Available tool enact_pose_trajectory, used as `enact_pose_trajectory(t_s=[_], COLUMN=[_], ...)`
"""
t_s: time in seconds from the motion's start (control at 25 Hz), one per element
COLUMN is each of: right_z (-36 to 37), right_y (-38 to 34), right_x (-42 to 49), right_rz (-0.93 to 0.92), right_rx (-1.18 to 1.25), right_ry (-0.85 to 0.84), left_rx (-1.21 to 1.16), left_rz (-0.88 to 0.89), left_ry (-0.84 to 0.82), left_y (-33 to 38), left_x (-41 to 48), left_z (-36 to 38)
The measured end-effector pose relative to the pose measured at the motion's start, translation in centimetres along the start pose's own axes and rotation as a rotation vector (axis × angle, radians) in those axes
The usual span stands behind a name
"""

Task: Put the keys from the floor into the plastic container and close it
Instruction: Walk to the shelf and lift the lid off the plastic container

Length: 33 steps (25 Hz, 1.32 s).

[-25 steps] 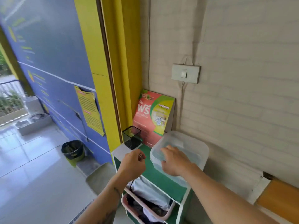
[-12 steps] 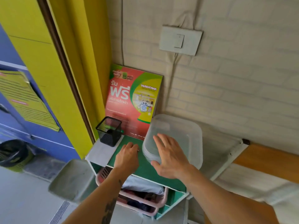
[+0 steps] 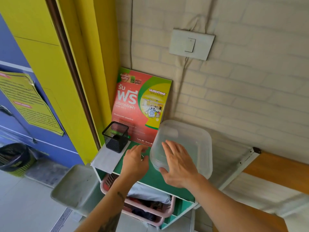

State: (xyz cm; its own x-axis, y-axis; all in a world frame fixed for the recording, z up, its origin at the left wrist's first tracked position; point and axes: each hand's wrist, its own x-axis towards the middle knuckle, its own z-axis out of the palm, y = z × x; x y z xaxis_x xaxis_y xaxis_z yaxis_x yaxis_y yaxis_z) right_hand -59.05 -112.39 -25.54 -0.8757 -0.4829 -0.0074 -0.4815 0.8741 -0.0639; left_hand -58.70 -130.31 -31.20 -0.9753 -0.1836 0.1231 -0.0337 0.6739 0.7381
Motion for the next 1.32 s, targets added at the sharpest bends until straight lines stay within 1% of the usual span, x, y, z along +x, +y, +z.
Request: enact_pose_trajectory(t_s=[0.08,0.24,0.48,0.68,0.8,1.0,1.2,1.32], right_z=[-0.1,-0.3,-1.1,-1.3,-1.4,-1.6,-2.5,-3.8], right_y=[-0.1,-0.7,-1.3,-1.4,-1.4,-1.5,-1.3,-0.9], right_x=[0.0,0.2,1.2,1.6,1.8,2.1,2.5,2.8], right_rz=[0.005,0.087,0.063,0.011,0.001,-0.026,-0.071,-0.110], right_rx=[-0.024,-0.058,-0.158,-0.247,-0.272,-0.303,-0.349,-0.320], right_ry=[-0.026,-0.113,-0.076,-0.092,-0.106,-0.119,-0.137,-0.115], left_rx=[-0.100,-0.147,-0.295,-0.427,-0.465,-0.489,-0.495,-0.455], left_rz=[-0.092,-0.130,-0.119,-0.121,-0.126,-0.188,-0.214,-0.219], left_ry=[-0.036,-0.138,-0.250,-0.281,-0.290,-0.244,-0.262,-0.284], left_y=[0.5,0.9,1.3,0.4,0.4,0.2,0.3,0.2], left_x=[-0.6,-1.2,-0.9,-0.3,-0.2,-0.1,0.2,0.6], left_z=[-0.7,-1.2,-1.1,-0.8,-0.6,0.1,0.0,-0.1])
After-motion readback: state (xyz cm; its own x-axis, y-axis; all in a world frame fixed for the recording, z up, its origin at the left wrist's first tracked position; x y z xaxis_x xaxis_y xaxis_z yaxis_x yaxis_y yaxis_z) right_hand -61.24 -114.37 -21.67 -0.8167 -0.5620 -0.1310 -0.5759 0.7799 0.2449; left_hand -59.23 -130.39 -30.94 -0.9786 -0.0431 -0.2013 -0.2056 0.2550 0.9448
